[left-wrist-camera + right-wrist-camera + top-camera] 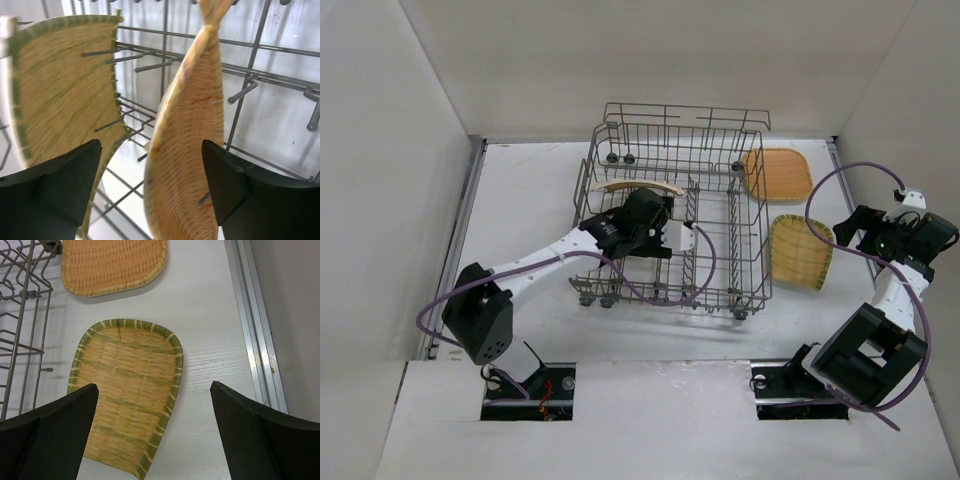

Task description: Load the plates into the dish rack

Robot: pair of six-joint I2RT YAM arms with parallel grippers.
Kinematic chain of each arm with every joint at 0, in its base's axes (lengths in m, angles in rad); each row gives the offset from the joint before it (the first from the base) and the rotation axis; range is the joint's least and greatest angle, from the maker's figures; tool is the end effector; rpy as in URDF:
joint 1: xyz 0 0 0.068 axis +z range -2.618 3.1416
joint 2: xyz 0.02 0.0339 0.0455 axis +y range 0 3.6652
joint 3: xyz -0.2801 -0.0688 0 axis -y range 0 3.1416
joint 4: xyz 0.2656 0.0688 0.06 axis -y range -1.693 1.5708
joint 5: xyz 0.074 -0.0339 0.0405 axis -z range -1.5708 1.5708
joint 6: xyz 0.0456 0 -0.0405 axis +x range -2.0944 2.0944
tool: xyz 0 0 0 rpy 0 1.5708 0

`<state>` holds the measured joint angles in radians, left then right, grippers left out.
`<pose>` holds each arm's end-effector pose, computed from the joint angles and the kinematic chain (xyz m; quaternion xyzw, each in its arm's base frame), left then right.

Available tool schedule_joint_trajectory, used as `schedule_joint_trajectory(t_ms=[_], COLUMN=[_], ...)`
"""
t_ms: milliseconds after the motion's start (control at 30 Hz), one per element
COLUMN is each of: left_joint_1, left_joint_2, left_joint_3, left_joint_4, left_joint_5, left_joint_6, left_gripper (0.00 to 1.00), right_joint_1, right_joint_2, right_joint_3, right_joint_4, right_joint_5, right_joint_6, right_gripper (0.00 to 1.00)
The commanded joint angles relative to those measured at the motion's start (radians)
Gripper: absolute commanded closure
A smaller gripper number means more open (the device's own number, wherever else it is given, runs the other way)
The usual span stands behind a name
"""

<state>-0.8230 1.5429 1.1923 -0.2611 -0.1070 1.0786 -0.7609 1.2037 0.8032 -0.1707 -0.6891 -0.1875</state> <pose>0.2619 -0.2753 0.2901 0.7067 0.5348 0.1058 0.4509 0.2223 -0.1716 0.2676 0.0783 0.8382 0.0578 0.5367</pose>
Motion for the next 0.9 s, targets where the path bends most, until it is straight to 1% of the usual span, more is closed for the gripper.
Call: schedule_joint_trajectory(t_ms=[0,133,267,367,467,533,633,667,733,833,867], left_joint_1=[-0.003,-0.005,0.04,0.125,0.244,0.34,0.388,0.385,0.376,0.338,0.325], left_joint_2=[-0.13,-0.271,-0.4,-0.484,-0.53,-0.535,-0.529,-0.53,-0.537,-0.541,-0.541], left_joint_3=[-0.016,-0.023,-0.005,0.01,0.01,0.015,0.012,0.009,0.009,0.021,0.029], left_joint_4=[0.033,0.028,0.04,0.106,0.18,0.18,0.14,0.123,0.088,0.021,-0.01], left_joint_5=[-0.017,-0.037,-0.036,-0.025,-0.03,-0.022,-0.011,0.0,0.021,0.052,0.068], left_joint_6=[-0.032,-0.068,-0.144,-0.256,-0.379,-0.481,-0.557,-0.565,-0.578,-0.637,-0.66], left_gripper=[0.16,0.12,0.04,0.0,0.0,0.0,0.01,0.07,0.26,0.48,0.57], right_joint_1=[0.007,0.007,0.007,0.007,0.011,0.018,0.022,0.024,0.025,0.025,0.025], right_joint_2=[-0.035,-0.036,-0.035,-0.038,-0.046,-0.049,-0.047,-0.043,-0.036,-0.036,-0.038], right_joint_3=[-0.005,-0.007,-0.006,-0.009,-0.015,-0.018,-0.018,-0.015,-0.01,-0.01,-0.012], right_joint_4=[0.043,0.045,0.042,0.045,0.048,0.05,0.048,0.046,0.042,0.042,0.042], right_joint_5=[-0.026,-0.027,-0.032,-0.032,-0.029,-0.024,-0.017,-0.016,-0.013,-0.012,-0.012], right_joint_6=[-0.018,-0.018,-0.023,-0.023,-0.023,-0.026,-0.029,-0.03,-0.032,-0.032,-0.032], right_gripper=[0.0,0.0,0.0,0.0,0.0,0.0,0.0,0.0,0.0,0.0,0.0])
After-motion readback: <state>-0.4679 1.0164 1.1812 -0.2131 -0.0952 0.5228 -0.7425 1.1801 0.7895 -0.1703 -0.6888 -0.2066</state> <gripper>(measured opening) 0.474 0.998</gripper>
